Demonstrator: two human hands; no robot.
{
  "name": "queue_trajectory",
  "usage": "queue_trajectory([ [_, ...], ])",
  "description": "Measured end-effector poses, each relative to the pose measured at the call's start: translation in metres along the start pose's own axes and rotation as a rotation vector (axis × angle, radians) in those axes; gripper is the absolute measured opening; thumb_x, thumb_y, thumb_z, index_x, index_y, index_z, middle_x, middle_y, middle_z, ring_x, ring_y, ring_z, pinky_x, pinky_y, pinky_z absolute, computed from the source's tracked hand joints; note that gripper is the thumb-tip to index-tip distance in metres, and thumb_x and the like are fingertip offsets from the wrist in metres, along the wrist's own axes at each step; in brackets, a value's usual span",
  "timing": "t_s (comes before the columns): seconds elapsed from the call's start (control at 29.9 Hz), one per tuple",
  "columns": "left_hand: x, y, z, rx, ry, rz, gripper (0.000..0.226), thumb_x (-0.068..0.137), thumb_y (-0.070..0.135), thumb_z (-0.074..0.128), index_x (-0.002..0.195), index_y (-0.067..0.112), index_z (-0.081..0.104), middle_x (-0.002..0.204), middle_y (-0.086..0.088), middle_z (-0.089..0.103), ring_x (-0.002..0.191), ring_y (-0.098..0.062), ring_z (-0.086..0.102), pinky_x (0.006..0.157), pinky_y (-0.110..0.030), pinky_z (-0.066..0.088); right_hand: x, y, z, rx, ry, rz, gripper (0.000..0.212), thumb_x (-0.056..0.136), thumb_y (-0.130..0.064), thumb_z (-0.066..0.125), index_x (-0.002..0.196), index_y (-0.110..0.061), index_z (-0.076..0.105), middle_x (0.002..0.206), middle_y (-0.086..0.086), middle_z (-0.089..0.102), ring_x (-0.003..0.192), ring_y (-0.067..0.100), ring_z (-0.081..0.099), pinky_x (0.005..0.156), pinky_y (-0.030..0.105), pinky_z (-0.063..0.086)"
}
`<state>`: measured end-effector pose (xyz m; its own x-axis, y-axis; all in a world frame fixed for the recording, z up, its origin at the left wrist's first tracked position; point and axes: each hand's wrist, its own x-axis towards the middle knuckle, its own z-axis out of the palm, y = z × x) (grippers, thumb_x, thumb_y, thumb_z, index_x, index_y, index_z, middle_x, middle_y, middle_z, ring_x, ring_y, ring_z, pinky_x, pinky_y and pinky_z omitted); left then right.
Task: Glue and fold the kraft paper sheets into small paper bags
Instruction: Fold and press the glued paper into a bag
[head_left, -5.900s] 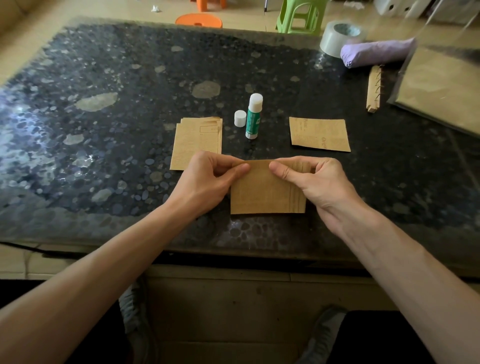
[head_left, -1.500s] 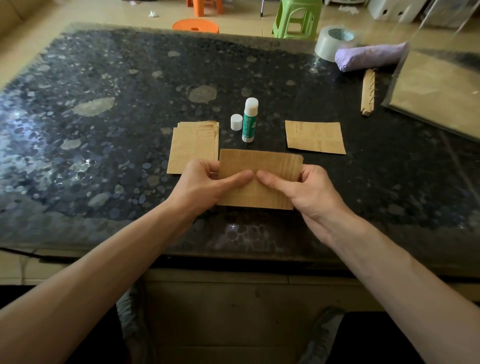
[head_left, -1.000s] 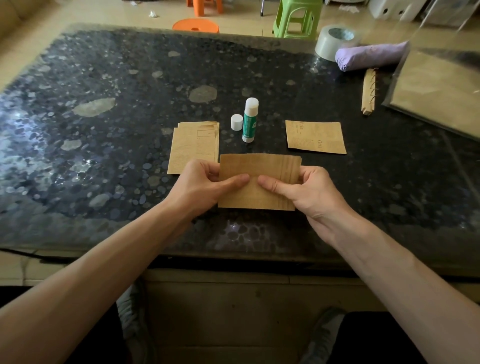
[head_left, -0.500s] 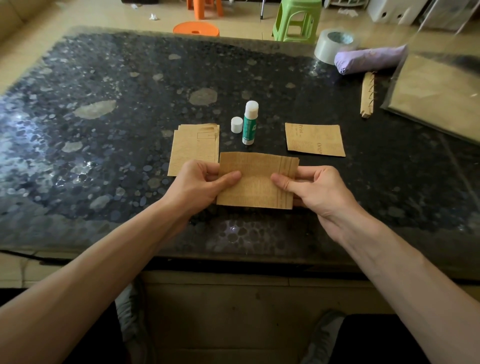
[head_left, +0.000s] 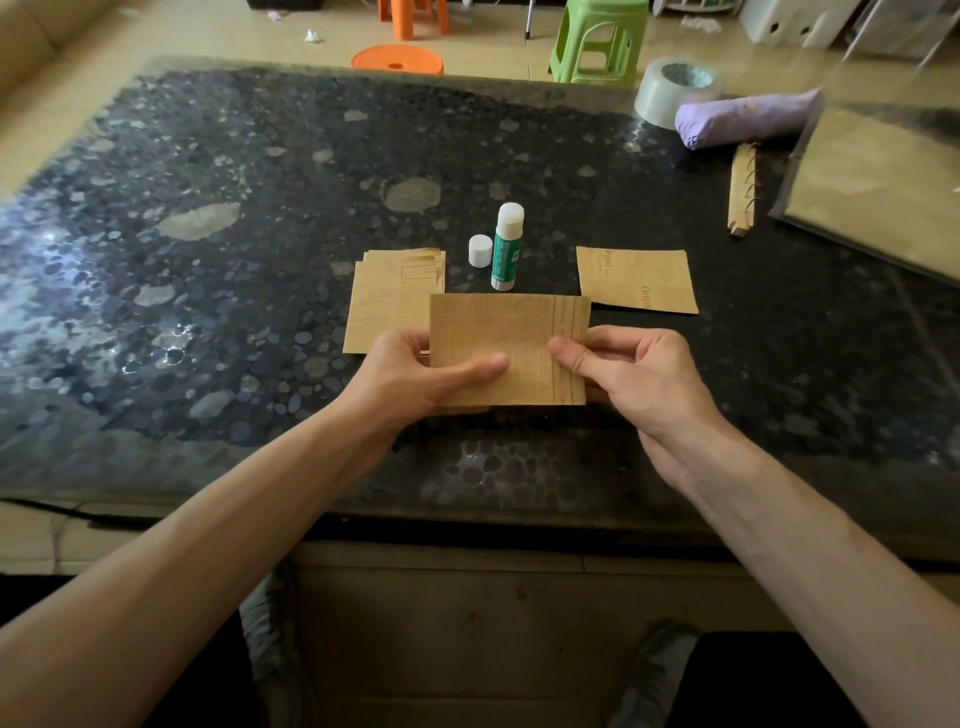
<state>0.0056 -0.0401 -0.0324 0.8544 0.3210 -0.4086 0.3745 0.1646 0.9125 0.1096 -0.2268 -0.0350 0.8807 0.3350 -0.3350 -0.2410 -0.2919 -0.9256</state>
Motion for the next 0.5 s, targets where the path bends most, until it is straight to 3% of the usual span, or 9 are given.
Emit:
queue_trajectory([
  [0.17,-0.001,-0.005,0.005,0.030,-0.036,0.004,0.033,0.083,0.023,0.081,0.111,0.008,0.073,0.102,-0.004,0.079,0.096,-0.016,0.076,0.083,-0.029,0.061,-0.011,0.002,0.009,0.058,-0.155,0.018,0.041,0.075,-0.037,0.089,0.111,-0.022,0.077,0.103,-0.005,0.080,0.102,0.011,0.075,0.100,0.041,0.057],
  [0.3,-0.003,-0.005,0.007,0.016,-0.039,-0.002,0.029,0.085,0.027,0.079,0.107,0.008,0.074,0.099,-0.004,0.079,0.094,-0.017,0.076,0.082,-0.029,0.062,-0.011,0.006,0.014,0.013,-0.054,0.013,0.036,0.069,-0.038,0.092,0.098,-0.023,0.078,0.094,-0.009,0.080,0.094,0.006,0.075,0.096,0.037,0.059],
  [0.5,-0.002,-0.005,0.004,0.088,-0.005,0.033,0.024,0.088,0.031,0.075,0.101,0.010,0.076,0.096,-0.002,0.079,0.091,-0.014,0.076,0.081,-0.027,0.062,-0.011,0.004,0.012,0.027,-0.087,0.030,0.036,0.069,-0.038,0.091,0.099,-0.024,0.077,0.094,-0.010,0.080,0.091,0.004,0.075,0.090,0.033,0.061],
])
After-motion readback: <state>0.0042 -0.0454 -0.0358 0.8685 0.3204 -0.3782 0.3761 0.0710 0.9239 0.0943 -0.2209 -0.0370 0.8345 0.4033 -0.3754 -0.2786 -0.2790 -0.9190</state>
